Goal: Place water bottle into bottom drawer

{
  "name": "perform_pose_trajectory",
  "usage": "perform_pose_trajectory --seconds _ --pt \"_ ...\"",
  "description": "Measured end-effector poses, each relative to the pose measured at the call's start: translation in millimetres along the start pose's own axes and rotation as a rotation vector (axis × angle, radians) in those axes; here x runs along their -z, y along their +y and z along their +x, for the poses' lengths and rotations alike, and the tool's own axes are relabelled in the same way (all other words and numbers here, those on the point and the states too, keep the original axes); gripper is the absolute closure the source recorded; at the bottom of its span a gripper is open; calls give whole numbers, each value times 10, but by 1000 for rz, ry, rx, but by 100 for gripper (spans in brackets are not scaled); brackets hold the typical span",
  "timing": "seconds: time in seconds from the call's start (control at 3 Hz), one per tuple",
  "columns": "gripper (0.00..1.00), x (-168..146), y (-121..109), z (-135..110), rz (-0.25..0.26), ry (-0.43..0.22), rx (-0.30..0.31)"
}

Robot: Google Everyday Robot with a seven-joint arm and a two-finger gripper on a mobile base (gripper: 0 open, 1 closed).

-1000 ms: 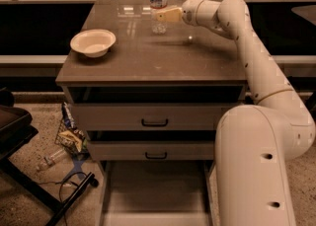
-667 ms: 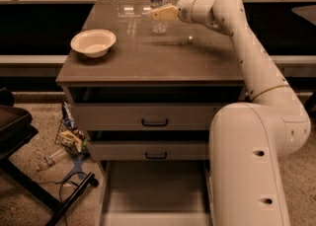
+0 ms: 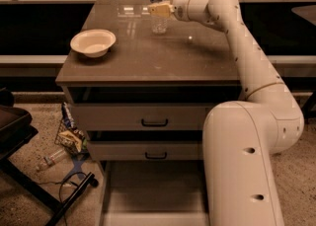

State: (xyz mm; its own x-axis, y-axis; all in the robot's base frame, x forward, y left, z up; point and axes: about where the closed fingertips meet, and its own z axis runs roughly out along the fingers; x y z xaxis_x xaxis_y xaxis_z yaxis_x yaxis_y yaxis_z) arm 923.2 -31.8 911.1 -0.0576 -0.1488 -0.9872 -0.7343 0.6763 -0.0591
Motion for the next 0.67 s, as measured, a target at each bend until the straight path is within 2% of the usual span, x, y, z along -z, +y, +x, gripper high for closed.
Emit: perform_pose_trajectory --seconds 0.67 --pt "85 -60 46 24 -9 2 -2"
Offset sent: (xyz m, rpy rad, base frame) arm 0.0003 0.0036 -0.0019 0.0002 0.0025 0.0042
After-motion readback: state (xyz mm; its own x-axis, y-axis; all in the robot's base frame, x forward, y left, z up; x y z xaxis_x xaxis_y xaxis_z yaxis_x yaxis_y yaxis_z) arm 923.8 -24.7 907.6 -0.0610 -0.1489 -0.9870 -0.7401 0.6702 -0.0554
